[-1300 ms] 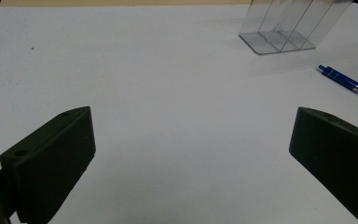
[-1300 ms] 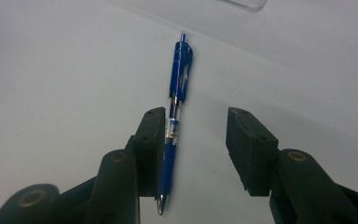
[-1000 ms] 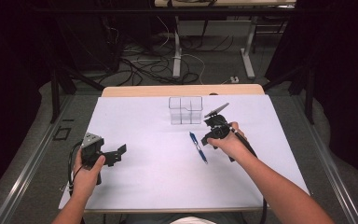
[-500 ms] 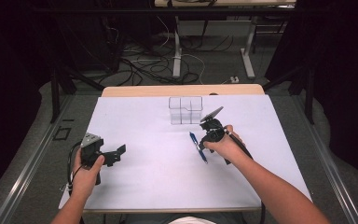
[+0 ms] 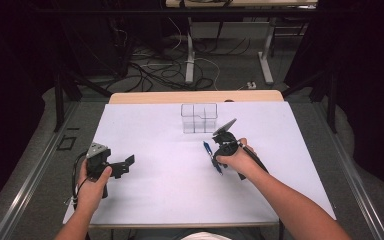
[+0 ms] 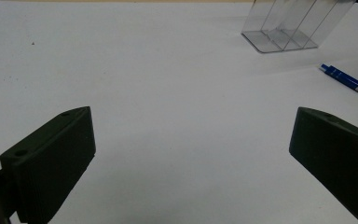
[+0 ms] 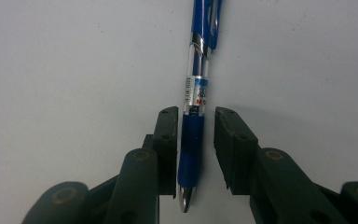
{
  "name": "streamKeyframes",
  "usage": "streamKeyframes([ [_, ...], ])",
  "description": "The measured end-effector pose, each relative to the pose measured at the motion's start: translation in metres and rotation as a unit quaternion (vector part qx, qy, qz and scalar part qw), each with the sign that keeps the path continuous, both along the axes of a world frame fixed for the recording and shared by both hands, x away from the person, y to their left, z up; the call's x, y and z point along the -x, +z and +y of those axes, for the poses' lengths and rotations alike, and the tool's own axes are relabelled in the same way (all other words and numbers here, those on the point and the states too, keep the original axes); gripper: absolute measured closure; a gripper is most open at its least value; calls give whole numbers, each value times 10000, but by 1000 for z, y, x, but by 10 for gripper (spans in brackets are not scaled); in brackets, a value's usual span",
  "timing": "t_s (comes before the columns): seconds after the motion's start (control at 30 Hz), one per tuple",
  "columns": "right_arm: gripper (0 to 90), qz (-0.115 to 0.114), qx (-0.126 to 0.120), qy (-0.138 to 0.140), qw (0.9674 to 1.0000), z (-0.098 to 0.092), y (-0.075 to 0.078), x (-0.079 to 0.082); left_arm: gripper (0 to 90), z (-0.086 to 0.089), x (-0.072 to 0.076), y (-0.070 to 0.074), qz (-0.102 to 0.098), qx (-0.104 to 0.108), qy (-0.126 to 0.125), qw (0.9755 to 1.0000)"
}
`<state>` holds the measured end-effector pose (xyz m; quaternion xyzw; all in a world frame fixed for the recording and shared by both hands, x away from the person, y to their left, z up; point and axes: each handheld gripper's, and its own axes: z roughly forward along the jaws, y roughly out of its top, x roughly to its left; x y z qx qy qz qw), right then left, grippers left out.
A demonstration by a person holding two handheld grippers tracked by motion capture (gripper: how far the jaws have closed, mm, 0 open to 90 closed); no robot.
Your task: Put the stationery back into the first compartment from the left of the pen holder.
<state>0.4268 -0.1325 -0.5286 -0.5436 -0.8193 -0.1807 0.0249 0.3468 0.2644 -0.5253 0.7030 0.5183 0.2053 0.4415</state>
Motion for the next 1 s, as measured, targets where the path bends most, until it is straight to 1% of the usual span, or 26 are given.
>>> streamKeyframes([
  [0.07,712,34,7,-26,10000,1,-1,0,2,0,0,0,-4,4,-8,10000],
  [0.1,716,22,-5,-32,10000,1,-2,0,1,1,0,1,-11,-52,-19,10000],
  [0.23,728,44,-30,-109,9999,2,-2,-1,2,1,0,1,-12,-60,1,10000],
  [0.4,758,68,45,-96,9999,1,-2,-2,1,0,1,1,-1,-65,-4,10000],
  [0.53,791,132,-47,-210,9997,1,-3,-2,2,-1,1,1,-12,-48,-9,10000],
  [0.6,795,99,-71,-250,9996,2,-3,-1,2,-1,1,1,-16,-51,-9,10000],
  [0.73,798,164,-37,-272,9995,1,-3,-2,2,-1,1,1,-15,-53,-10,10000],
  [0.83,799,142,-66,-312,9994,2,-3,-1,2,-1,2,1,-21,-57,-13,10000],
  [1.0,800,167,-56,-333,9993,2,-3,-2,2,-1,2,1,-21,-58,-12,10000],
])
